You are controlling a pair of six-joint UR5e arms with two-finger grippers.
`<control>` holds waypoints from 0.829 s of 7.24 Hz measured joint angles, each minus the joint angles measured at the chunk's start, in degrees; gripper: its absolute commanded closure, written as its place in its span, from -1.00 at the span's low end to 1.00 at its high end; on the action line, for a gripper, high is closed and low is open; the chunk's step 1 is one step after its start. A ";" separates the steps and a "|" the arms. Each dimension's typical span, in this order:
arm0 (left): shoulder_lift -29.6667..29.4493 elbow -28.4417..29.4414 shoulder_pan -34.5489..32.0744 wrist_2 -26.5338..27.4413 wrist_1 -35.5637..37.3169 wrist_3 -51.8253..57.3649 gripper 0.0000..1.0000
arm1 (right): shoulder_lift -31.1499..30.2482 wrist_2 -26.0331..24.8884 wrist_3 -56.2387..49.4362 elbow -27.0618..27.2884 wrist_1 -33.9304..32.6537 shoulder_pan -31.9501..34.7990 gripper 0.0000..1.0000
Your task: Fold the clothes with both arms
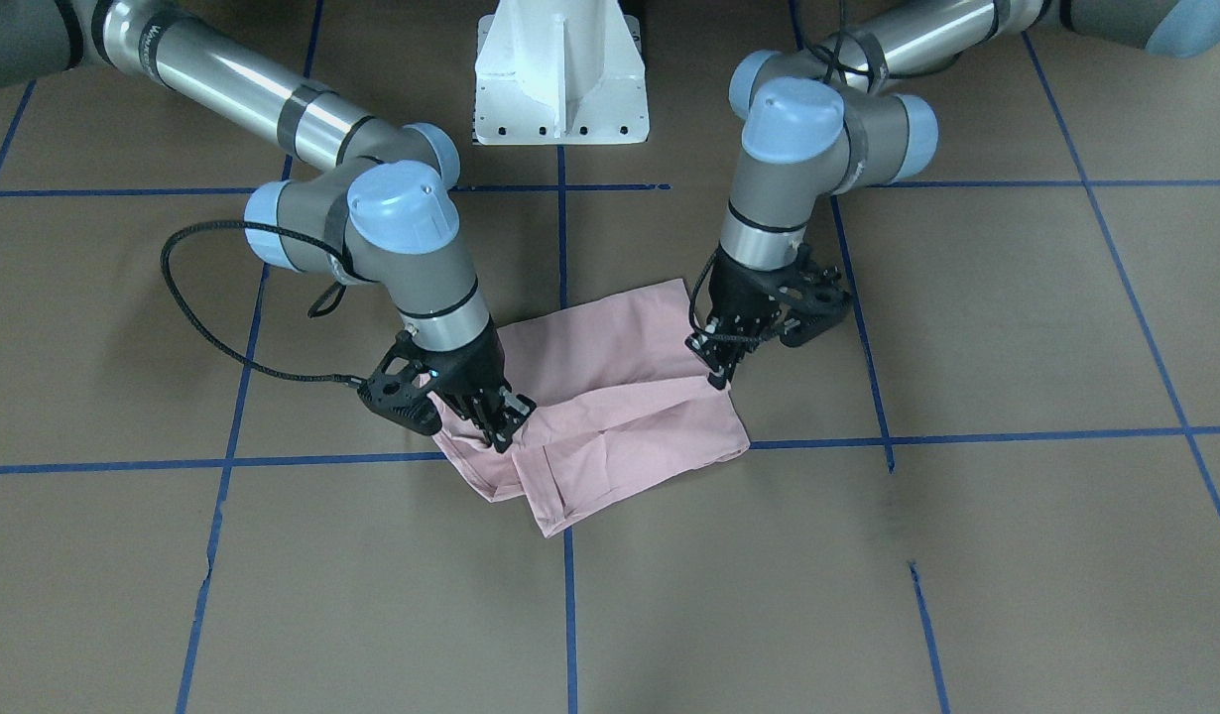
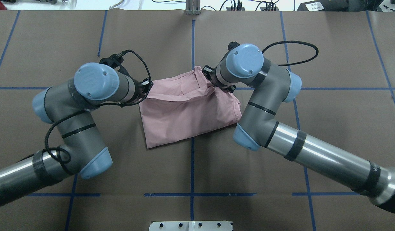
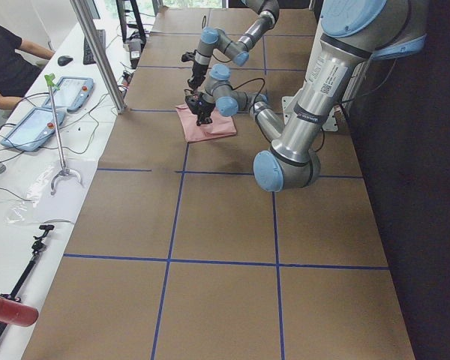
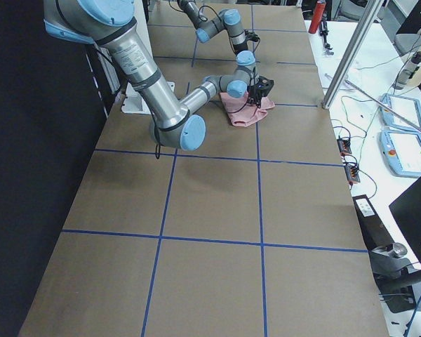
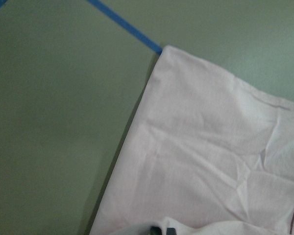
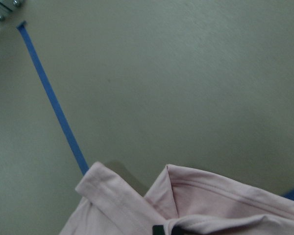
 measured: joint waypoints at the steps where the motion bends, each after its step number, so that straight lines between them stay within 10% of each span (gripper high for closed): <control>1: -0.88 4.43 -2.25 -0.02 -3.80 3.25 -1.00 | 3.74 -0.24 -0.97 -6.61 3.12 1.70 -1.00; 6: -0.34 4.70 -6.81 -5.29 -6.35 9.27 -1.00 | 6.71 4.22 -6.78 -12.87 4.91 8.82 -1.00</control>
